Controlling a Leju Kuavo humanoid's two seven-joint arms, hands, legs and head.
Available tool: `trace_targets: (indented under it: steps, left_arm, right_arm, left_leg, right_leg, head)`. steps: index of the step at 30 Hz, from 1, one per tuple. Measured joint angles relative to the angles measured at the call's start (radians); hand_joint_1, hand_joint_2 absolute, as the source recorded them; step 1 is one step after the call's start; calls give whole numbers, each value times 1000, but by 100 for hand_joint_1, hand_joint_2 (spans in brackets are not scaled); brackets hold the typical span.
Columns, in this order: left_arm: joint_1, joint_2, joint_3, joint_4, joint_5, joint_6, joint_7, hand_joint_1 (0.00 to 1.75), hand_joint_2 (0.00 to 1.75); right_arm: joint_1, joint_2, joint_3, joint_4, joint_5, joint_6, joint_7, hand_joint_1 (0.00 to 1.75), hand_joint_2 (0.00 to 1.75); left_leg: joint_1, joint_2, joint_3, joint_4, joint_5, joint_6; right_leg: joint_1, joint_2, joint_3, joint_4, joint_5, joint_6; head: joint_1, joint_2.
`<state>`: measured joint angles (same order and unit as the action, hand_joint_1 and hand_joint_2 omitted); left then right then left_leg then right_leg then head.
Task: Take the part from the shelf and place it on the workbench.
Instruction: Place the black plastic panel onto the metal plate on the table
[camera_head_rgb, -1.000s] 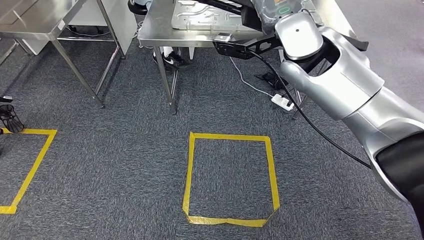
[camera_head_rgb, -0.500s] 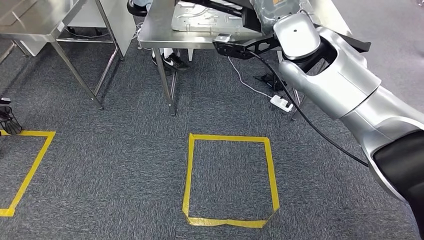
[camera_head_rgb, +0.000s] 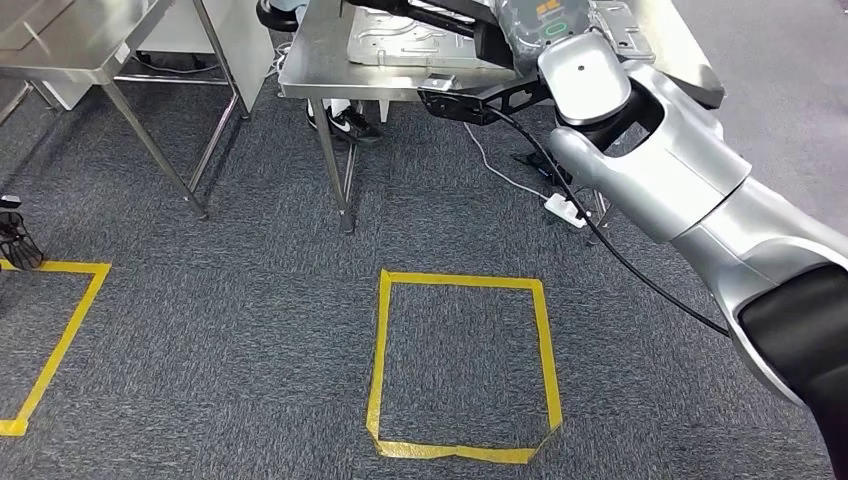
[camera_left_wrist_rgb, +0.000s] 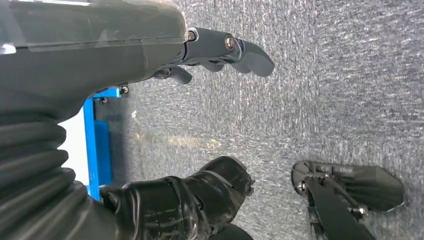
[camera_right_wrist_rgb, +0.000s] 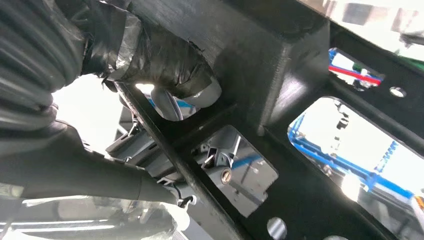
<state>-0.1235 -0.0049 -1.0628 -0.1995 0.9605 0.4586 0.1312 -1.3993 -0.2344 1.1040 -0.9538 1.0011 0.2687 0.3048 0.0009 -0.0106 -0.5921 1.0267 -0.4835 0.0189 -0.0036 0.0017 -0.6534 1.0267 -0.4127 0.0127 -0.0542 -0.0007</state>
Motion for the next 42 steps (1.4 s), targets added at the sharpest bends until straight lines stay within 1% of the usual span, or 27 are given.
trace_targets:
  steps: [2, 3, 4, 6, 7, 8, 9, 11, 12, 13, 14, 17, 19, 22, 23, 24, 25, 27, 28, 29, 32, 34, 37, 38, 39, 40, 42]
  left_arm:
    - [0, 1, 0, 0, 0, 1, 0, 0, 175]
    - [0, 2, 0, 0, 0, 2, 0, 0, 175]
    - [1, 2, 0, 0, 0, 2, 0, 0, 175]
    - [1, 2, 0, 0, 0, 2, 0, 0, 175]
    - [2, 2, 0, 0, 0, 2, 0, 0, 175]
    - [2, 2, 0, 0, 0, 2, 0, 0, 175]
    - [3, 2, 0, 0, 0, 2, 0, 0, 175]
    - [4, 2, 0, 0, 0, 2, 0, 0, 175]
    - [5, 2, 0, 0, 0, 3, 0, 0, 175]
    - [4, 3, 0, 0, 0, 3, 0, 0, 175]
    - [3, 3, 0, 0, -1, 4, 0, 0, 175]
    - [2, 2, 0, 0, -1, 4, 0, 0, 175]
    - [4, 2, 0, 0, -3, 4, 1, 0, 175]
    - [2, 3, -1, 0, -4, 4, 1, 0, 175]
    - [1, 3, -1, 0, -4, 4, 1, 0, 175]
    - [2, 2, -1, 0, -4, 4, 1, 0, 175]
    - [4, 2, -1, 0, -4, 4, 2, 0, 175]
    - [7, 1, 0, 0, -4, 3, 2, 0, 175]
    - [6, 1, 0, 0, -4, 3, 2, 0, 175]
    - [5, 1, -1, 0, -4, 2, 2, 0, 175]
    - [1, 2, -1, 0, -6, 1, 1, 0, 175]
    - [1, 3, -1, 0, -7, 1, 0, 0, 175]
    - [1, 2, -1, 0, -8, 0, 0, 0, 175]
    - [1, 2, -1, 0, -9, 0, 0, 0, 175]
    - [1, 2, -1, 0, -10, 0, 0, 0, 175]
    - [2, 1, -2, 0, -11, 0, 0, 0, 175]
    - [4, 3, -2, 0, -14, 2, 0, 0, 175]
  right_arm:
    - [1, 3, 0, 2, 1, 0, 0, 175, 175]
    - [0, 4, 0, 2, 2, 0, 0, 175, 175]
    - [0, 5, 0, 3, 3, 0, 0, 175, 175]
    - [4, 6, 0, 5, 4, 0, 0, 175, 175]
    - [7, 7, 1, 6, 4, 0, 0, 175, 175]
    - [11, 8, 1, 6, 4, 0, 0, 175, 175]
    - [13, 9, 1, 7, 4, 0, 0, 175, 175]
    - [13, 10, 2, 8, 4, 1, 0, 175, 175]
    - [10, 11, 2, 9, 5, 1, 0, 175, 175]
    - [8, 11, 2, 9, 5, 1, 0, 175, 175]
    - [6, 11, 2, 9, 5, 2, 0, 175, 175]
    - [6, 12, 1, 9, 5, 4, 0, 175, 175]
    - [2, 13, 0, 10, 7, 3, 0, 175, 175]
    - [3, 15, 0, 11, 9, 2, 0, 175, 175]
    - [7, 15, 0, 12, 9, 2, 0, 175, 175]
    - [11, 15, 0, 12, 9, 2, 0, 175, 175]
    - [13, 15, 0, 13, 9, 2, 0, 175, 175]
    - [11, 15, 0, 14, 10, 2, 0, 175, 175]
    - [9, 16, 1, 15, 11, 2, 0, 175, 175]
    - [7, 17, 1, 16, 12, 2, 0, 175, 175]
    - [4, 22, 2, 18, 16, 1, 0, 175, 175]
    - [-1, 26, 1, 19, 19, 1, 2, 175, 175]
    - [-5, 33, 2, 23, 23, 1, 3, 175, 175]
    - [-4, 36, 2, 25, 24, 1, 2, 175, 175]
    - [-3, 37, 3, 27, 24, 1, 1, 175, 175]
    - [-3, 39, 3, 30, 25, 0, -1, 175, 175]
    - [-3, 41, 3, 34, 25, 0, -2, 175, 175]
  left_leg:
    - [-1, 2, 0, 7, -11, -11]
    - [-1, 3, -12, 35, -25, -16]
    - [2, 4, -36, 83, -44, -20]
    - [6, 4, -109, 210, -83, -28]
    - [8, 5, -141, 253, -84, -31]
    - [10, 5, -159, 264, -67, -33]
    - [11, 5, -158, 237, -32, -34]
    - [12, 5, -114, 110, 54, -33]
    - [9, 5, -89, 55, 78, -31]
    - [6, 5, -70, 18, 85, -26]
    - [2, 5, -61, 3, 77, -20]
    - [1, 5, -39, -18, 63, 3]
    - [4, 4, -18, -27, 58, 16]
    - [4, 4, -2, -30, 44, 26]
    - [4, 3, 5, -30, 37, 26]
    - [4, 1, 14, -29, 30, 25]
    - [5, 0, 25, -29, 22, 23]
    - [4, -2, 47, -28, 5, 16]
    - [2, -3, 53, -27, -3, 11]
    - [1, -4, 56, -27, -10, 5]
    - [1, -3, 62, -20, -21, -14]
    - [3, 0, 40, 29, -35, -24]
    - [8, 4, -72, 207, -93, -36]
    - [9, 4, -106, 245, -106, -37]
    - [9, 4, -124, 252, -101, -37]
    - [9, 4, -125, 224, -75, -34]
    - [4, 4, -87, 94, 17, -18]
  right_leg:
    - [-7, 0, 12, -8, -4, -7]
    - [-12, 0, 20, -13, -6, -12]
    - [-15, -1, 28, -17, -9, -16]
    - [-15, -1, 41, -17, -20, -21]
    - [-15, 0, 48, -17, -26, -21]
    - [-15, 0, 57, -16, -34, -20]
    - [-16, 1, 67, -15, -42, -18]
    - [-18, 2, 90, -15, -60, -11]
    - [-17, 2, 98, -16, -67, -7]
    - [-17, 3, 103, -18, -72, -2]
    - [-16, 3, 106, -19, -73, 4]
    - [-14, 1, 111, -10, -76, 18]
    - [-13, -1, 77, 56, -98, 23]
    - [-13, -1, -47, 242, -158, 26]
    - [-13, -1, -79, 274, -163, 25]
    - [-14, -1, -94, 271, -147, 25]
    - [-15, -1, -90, 229, -110, 23]
    - [-14, -2, -50, 90, -12, 16]
    - [-12, -3, -33, 33, 13, 14]
    - [-10, -3, -21, 0, 28, 11]
    - [-8, -1, -5, -16, 26, -4]
    - [-11, -1, 7, -17, 21, -17]
    - [-11, 2, 21, -17, 7, -27]
    - [-9, 3, 27, -17, 1, -28]
    - [-7, 4, 35, -17, -6, -28]
    - [-6, 4, 46, -16, -14, -28]
    - [-4, 4, 68, -17, -30, -26]
  head:
    - [1, 0]
    - [1, 0]
    - [1, 0]
    - [1, 0]
    - [1, 0]
    - [1, 0]
    - [1, 0]
    - [1, 0]
    - [1, 0]
    - [1, 0]
    - [1, 0]
    - [4, 0]
    - [12, 0]
    - [18, 0]
    - [19, 0]
    - [20, 0]
    - [20, 0]
    - [21, 0]
    - [22, 0]
    - [22, 0]
    - [20, 0]
    - [18, 0]
    - [15, 0]
    - [15, 0]
    - [15, 0]
    - [15, 0]
    - [16, 0]
